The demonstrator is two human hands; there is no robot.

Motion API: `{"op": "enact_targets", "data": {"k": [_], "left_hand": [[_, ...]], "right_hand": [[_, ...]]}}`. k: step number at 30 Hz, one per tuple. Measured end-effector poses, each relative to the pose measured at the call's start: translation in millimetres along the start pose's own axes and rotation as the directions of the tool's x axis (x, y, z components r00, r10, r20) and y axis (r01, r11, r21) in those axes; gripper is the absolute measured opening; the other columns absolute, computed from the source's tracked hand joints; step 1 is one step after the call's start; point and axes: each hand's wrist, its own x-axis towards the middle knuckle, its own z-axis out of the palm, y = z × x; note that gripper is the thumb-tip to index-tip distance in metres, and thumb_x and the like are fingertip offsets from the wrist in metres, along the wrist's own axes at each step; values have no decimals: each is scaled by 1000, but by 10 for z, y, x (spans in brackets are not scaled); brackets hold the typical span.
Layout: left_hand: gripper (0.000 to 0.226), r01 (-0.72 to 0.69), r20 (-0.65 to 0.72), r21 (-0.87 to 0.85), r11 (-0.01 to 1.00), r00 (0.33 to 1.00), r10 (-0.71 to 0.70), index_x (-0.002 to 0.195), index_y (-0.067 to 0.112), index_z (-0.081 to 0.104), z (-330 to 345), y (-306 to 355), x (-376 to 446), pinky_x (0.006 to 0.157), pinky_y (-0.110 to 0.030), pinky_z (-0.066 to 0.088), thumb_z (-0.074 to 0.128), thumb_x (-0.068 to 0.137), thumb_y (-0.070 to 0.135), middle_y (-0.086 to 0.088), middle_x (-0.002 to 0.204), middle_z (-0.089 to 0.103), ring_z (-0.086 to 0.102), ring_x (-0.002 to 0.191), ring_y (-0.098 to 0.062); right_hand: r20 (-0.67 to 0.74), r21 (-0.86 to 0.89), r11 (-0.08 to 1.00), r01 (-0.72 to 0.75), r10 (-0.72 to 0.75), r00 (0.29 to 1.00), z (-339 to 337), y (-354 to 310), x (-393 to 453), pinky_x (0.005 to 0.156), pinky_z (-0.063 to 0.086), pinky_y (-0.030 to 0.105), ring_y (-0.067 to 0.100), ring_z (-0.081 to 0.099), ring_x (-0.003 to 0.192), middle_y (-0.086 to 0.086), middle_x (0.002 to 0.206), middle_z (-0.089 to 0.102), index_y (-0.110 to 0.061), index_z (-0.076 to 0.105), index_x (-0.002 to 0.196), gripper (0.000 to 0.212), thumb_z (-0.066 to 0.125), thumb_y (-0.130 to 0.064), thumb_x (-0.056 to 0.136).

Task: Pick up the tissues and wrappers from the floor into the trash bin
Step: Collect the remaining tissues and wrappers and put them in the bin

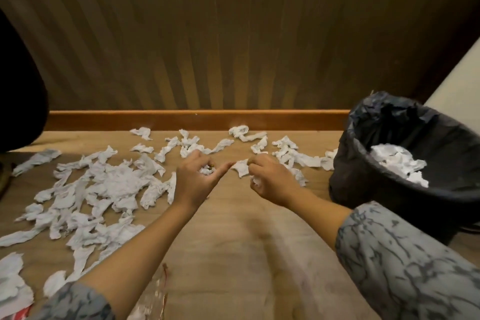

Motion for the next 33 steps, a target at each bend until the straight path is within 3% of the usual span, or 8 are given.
{"op": "enact_targets", "data": {"k": [4,7,13,17,21,24,29,33], "left_hand": [[15,-62,-33,42,997,997,63,80,14,68,89,512,456,74,-8,41,77,78,25,1,95,61,54,89,-8],[19,-167,22,11,986,986,166,100,15,72,178,924,733,79,-18,50,74,81,19,0,98,71,63,91,-11],[17,-304,190,-18,952,934,302,94,16,76,580,1746,1047,71,-25,56,75,79,8,2,88,69,62,79,-9],[9,-342,305,-36,939,891,337,87,18,77,1044,2216,1088,68,-31,56,76,79,23,5,84,67,59,76,-7],[30,-217,283,-140,966,926,249,76,22,78,1695,2629,1048,69,-30,52,73,74,52,9,74,70,63,72,-4],[45,31,197,-254,967,980,20,64,13,74,2106,2950,958,70,-35,49,65,84,52,-2,61,69,64,67,-11],[53,381,224,-470,796,924,-309,70,17,75,2485,3268,785,60,-30,44,41,98,47,7,43,55,56,53,-11],[39,316,315,-387,866,928,-197,100,16,75,2531,3079,675,74,-16,44,41,100,36,7,82,70,64,86,-6]], "right_hand": [[59,-124,970,211,-205,977,-868,140,356,72,47,27,25,56,89,11,103,63,-10,60,106,40,80,-10,72],[9,-163,952,258,-260,965,-1436,290,405,74,55,31,24,58,92,11,106,64,-10,64,106,33,78,-15,76],[-216,-164,969,184,-217,952,-2177,775,-80,79,54,37,27,58,96,11,98,62,-7,65,88,12,69,-14,79],[-298,-127,991,39,-76,951,-2383,1148,-632,78,52,31,22,58,92,8,97,62,-8,67,88,11,69,-14,79],[-387,-47,989,-142,113,915,-2418,1554,-1136,76,49,32,18,55,85,4,89,61,-9,66,84,7,69,-11,79],[-425,47,966,-255,251,870,-2355,1755,-1362,75,49,35,13,54,83,-1,86,60,-12,67,82,6,69,-17,81],[-449,136,908,-395,412,793,-2179,1953,-1537,91,44,33,10,54,100,-7,98,62,-22,69,83,27,66,-48,82],[-448,274,803,-529,593,669,-2105,1998,-1589,103,33,39,12,46,118,-6,113,59,-28,66,84,32,54,-58,82]]}}
